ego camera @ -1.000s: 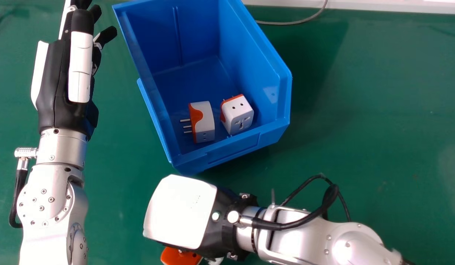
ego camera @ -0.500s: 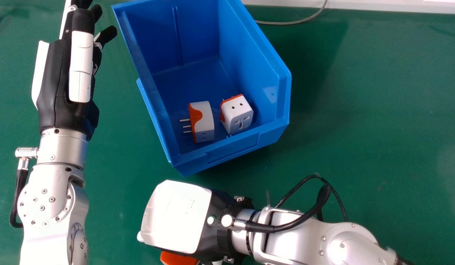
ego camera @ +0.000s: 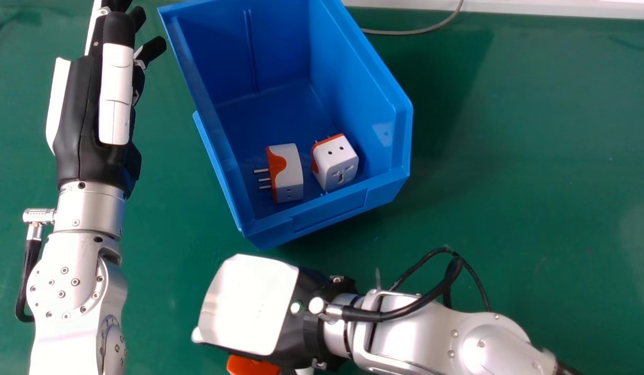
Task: Pick all objects and put in blue box
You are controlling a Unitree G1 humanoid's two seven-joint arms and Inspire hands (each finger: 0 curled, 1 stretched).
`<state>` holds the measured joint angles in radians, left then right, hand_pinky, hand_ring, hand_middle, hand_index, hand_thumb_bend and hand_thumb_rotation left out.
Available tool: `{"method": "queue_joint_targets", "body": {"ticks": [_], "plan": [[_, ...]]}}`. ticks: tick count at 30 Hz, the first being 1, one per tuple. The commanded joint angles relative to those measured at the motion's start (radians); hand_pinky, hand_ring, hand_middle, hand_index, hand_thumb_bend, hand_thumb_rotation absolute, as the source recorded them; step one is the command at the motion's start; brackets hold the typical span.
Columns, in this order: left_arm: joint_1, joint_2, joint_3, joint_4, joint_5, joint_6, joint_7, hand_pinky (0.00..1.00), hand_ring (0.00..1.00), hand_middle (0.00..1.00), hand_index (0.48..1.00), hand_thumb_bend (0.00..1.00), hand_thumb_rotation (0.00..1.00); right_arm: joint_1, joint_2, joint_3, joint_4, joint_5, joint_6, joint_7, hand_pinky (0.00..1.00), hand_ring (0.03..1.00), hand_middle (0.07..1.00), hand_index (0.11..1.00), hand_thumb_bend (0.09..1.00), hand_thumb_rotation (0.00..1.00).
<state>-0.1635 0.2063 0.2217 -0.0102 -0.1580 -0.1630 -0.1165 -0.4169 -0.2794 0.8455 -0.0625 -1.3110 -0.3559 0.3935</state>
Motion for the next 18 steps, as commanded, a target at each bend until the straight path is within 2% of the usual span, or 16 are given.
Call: {"method": "queue_joint_targets", "body": {"ticks": [1,2,4,5,7,8,11,12,15,16,18], "plan": [[-0.017,0.001,-0.001,-0.032,0.007,-0.012,0.006,0.89,0.97,0.99,0.975,0.88,0.96,0.003,0.005,0.011,0.006,-0.039,0.019,-0.079,0.67,0.781,0.811,0.805,0.657,0.27],[-0.015,0.000,-0.001,-0.034,0.008,-0.012,0.008,0.89,0.97,0.99,0.974,0.87,0.96,0.007,0.006,0.012,0.006,-0.047,0.027,-0.082,0.64,0.756,0.796,0.793,0.654,0.24],[-0.013,0.001,-0.004,-0.036,0.012,-0.014,0.012,0.89,0.97,0.99,0.974,0.87,0.96,0.015,0.002,0.013,-0.005,-0.059,0.043,-0.083,0.64,0.756,0.796,0.793,0.654,0.24],[-0.012,0.002,-0.005,-0.038,0.014,-0.014,0.013,0.89,0.97,0.99,0.974,0.87,0.96,0.022,0.001,0.012,-0.011,-0.065,0.051,-0.090,0.57,0.682,0.736,0.761,0.644,0.23],[-0.013,0.001,-0.005,-0.039,0.010,-0.014,0.012,0.89,0.97,0.99,0.974,0.87,0.96,0.033,0.001,0.010,-0.016,-0.072,0.063,-0.104,0.57,0.682,0.736,0.761,0.644,0.23],[-0.013,0.001,-0.004,-0.039,0.008,-0.013,0.011,0.89,0.97,0.99,0.973,0.87,0.97,0.037,0.002,0.010,-0.017,-0.075,0.068,-0.109,0.50,0.608,0.675,0.707,0.618,0.21],[-0.012,0.000,-0.002,-0.041,0.000,-0.010,0.009,0.89,0.97,0.99,0.973,0.87,0.97,0.043,0.002,0.009,-0.025,-0.071,0.076,-0.102,0.50,0.608,0.675,0.707,0.618,0.21],[-0.012,0.000,-0.002,-0.041,0.000,-0.010,0.009,0.89,0.97,0.99,0.973,0.87,0.97,0.045,0.002,0.008,-0.025,-0.071,0.078,-0.105,0.43,0.547,0.621,0.664,0.597,0.20],[-0.011,0.001,-0.002,-0.041,0.001,-0.010,0.008,0.89,0.97,0.99,0.973,0.87,0.97,0.047,0.003,0.007,-0.028,-0.065,0.082,-0.098,0.43,0.547,0.621,0.664,0.597,0.20],[-0.012,0.001,-0.003,-0.040,0.003,-0.010,0.009,0.89,0.97,0.99,0.973,0.87,0.96,0.047,0.004,0.007,-0.028,-0.062,0.084,-0.095,0.39,0.501,0.581,0.629,0.580,0.19],[-0.011,0.000,-0.003,-0.040,0.005,-0.012,0.010,0.89,0.97,0.99,0.973,0.87,0.96,0.047,0.001,0.006,-0.030,-0.057,0.083,-0.099,0.39,0.501,0.581,0.629,0.580,0.19]]}}
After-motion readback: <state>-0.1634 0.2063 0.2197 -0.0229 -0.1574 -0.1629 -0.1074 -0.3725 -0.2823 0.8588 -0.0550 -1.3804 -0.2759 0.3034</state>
